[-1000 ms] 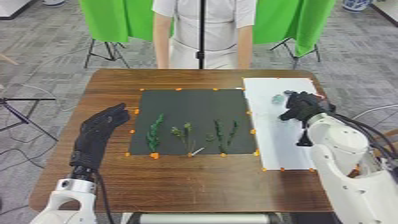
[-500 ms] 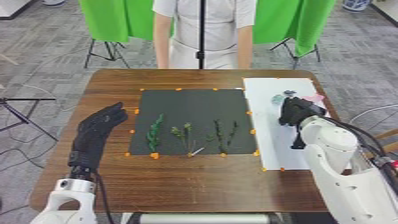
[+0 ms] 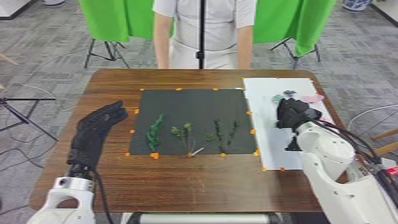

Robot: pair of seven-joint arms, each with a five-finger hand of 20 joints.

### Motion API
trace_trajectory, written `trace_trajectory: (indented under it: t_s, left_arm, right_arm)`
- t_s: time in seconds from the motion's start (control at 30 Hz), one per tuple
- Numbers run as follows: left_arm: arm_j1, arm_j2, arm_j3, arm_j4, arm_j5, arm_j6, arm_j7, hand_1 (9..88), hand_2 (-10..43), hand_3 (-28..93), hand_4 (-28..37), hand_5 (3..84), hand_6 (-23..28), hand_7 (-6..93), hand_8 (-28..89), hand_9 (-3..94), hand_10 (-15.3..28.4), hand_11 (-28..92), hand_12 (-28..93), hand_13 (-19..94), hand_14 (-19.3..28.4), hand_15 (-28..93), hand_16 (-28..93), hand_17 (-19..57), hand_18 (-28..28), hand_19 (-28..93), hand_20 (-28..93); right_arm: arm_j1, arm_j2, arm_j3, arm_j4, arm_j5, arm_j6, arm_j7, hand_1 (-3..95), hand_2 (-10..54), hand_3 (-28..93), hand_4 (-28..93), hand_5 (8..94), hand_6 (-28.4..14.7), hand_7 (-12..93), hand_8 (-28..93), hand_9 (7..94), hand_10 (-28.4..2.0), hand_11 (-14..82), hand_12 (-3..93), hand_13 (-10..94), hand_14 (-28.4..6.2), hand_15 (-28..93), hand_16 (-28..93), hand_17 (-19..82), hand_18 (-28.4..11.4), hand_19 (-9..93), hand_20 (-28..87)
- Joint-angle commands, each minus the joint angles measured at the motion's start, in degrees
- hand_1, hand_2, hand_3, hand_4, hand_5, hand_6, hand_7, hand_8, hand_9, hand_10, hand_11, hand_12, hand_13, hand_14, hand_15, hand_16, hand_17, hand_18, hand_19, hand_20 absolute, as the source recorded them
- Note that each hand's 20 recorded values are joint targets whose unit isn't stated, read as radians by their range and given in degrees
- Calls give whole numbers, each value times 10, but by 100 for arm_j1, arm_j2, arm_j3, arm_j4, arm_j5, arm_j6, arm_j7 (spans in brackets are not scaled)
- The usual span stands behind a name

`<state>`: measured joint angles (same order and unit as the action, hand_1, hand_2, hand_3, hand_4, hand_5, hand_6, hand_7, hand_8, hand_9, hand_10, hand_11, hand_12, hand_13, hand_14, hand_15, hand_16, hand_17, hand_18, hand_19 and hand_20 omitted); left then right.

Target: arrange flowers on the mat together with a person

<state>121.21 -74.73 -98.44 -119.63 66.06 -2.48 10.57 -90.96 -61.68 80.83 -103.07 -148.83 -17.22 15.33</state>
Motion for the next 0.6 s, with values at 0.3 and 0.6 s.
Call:
trace_trajectory:
  t_s: [0.3, 0.6]
  left_arm:
    - [318, 496, -720, 251, -323, 706, 180, 303, -65, 632, -141, 479, 36, 138, -55, 430, 126, 175, 157, 339, 168, 166, 50, 56, 126, 62, 195]
    - [481, 388, -911, 300, -441, 1052, 358, 299, -68, 640, -143, 479, 36, 140, -56, 431, 126, 178, 157, 343, 167, 170, 49, 58, 126, 63, 195]
  right_arm:
    - [962, -172, -877, -1178, 629, 120, -438, 876, -95, -283, 675, 800, -10, 198, 238, 937, -78, 176, 359, 937, -3, 560, 230, 685, -98, 932, 379]
    - [2061, -1663, -2323, -280, 203, -304, -1214, 875, -95, -283, 671, 800, -9, 195, 236, 937, -76, 173, 359, 937, -2, 561, 230, 686, -98, 932, 387]
